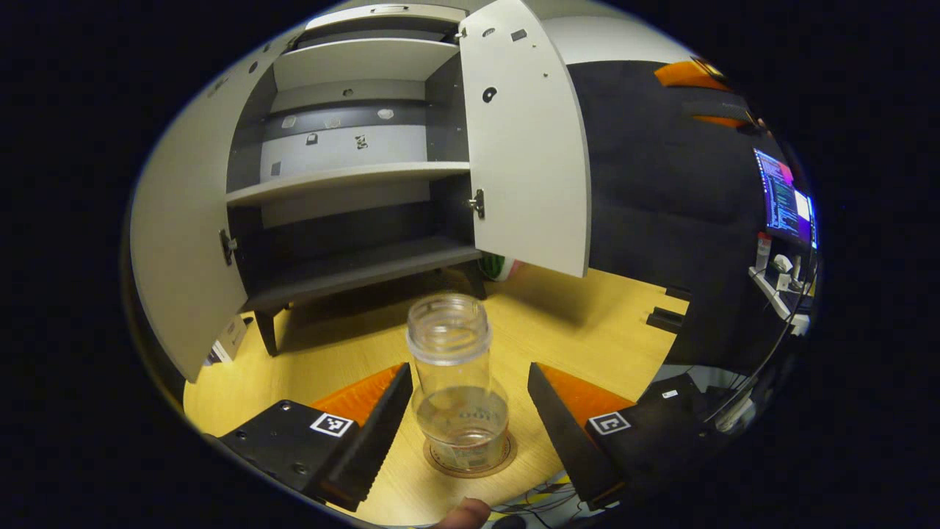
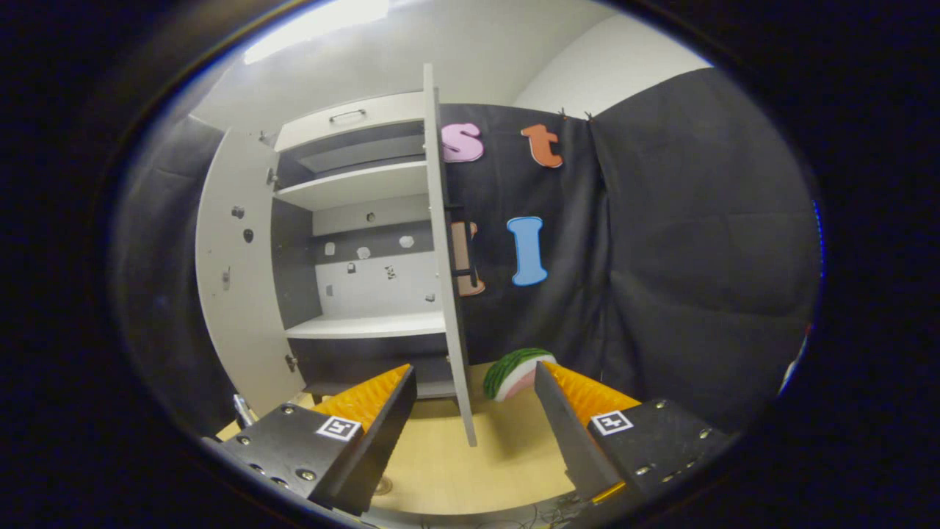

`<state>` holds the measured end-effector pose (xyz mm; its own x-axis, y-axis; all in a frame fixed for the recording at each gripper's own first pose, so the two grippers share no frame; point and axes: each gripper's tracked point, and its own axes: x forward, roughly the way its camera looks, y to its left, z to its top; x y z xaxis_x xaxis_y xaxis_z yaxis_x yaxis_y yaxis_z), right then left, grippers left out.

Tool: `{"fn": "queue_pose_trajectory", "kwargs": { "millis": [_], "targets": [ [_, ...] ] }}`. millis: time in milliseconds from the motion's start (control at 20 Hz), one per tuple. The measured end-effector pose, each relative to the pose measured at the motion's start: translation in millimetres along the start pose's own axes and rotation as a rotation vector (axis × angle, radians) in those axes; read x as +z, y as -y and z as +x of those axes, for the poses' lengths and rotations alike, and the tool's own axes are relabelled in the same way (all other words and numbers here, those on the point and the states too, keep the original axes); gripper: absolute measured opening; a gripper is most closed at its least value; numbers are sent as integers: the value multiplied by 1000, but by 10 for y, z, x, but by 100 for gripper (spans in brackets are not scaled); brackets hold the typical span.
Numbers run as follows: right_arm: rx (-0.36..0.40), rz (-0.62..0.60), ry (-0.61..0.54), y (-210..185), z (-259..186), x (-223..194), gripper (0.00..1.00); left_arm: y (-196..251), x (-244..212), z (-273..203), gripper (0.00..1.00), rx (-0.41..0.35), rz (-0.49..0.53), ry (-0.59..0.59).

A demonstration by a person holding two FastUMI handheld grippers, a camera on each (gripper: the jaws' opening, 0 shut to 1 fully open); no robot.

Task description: Grasp the bottle in the cabinet with the left hand and place it on the coaster, then close the right door with the right hand and the left door with the left hand.

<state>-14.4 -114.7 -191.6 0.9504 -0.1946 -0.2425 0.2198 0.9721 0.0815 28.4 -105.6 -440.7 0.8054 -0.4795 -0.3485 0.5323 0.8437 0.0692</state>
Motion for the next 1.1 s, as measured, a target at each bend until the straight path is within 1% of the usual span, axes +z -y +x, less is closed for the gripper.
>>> {"fn": "queue_pose_trajectory", "kwargs": {
  "millis": [50, 100, 200, 400, 550, 650, 700, 900, 1000, 1100],
  "targets": [
    [-2, 6, 4, 42, 16, 41, 98, -20, 106, -45, 100, 10, 4, 6],
    [-3, 6, 7, 80, 32, 100, 98, 3, 197, -86, 99, -5, 6, 8],
    [-16, 3, 18, 185, 85, 241, 98, -3, 394, -182, 99, -1, 26, 14],
    [-66, -2, 49, 470, 220, 594, 98, 39, 933, -486, 99, -47, 33, 50],
    [-115, 8, 55, 679, 450, 827, 98, -16, 1442, -745, 99, -52, 35, 116],
    [-149, 37, 27, 851, 681, 911, 98, -109, 1768, -924, 98, -45, 12, 149],
    [-146, 42, 8, 884, 778, 927, 98, -159, 1893, -996, 98, -45, -1, 159],
    [-111, 21, 18, 991, 1244, 1088, 98, -598, 2360, -1320, 99, 1, -80, 212],
    [-112, -7, 31, 1016, 1430, 1155, 100, -869, 2535, -1508, 98, 49, -70, 253],
    [-105, -38, 35, 935, 1641, 1211, 98, -1144, 2637, -1709, 98, 103, -50, 285]
  ]
}}
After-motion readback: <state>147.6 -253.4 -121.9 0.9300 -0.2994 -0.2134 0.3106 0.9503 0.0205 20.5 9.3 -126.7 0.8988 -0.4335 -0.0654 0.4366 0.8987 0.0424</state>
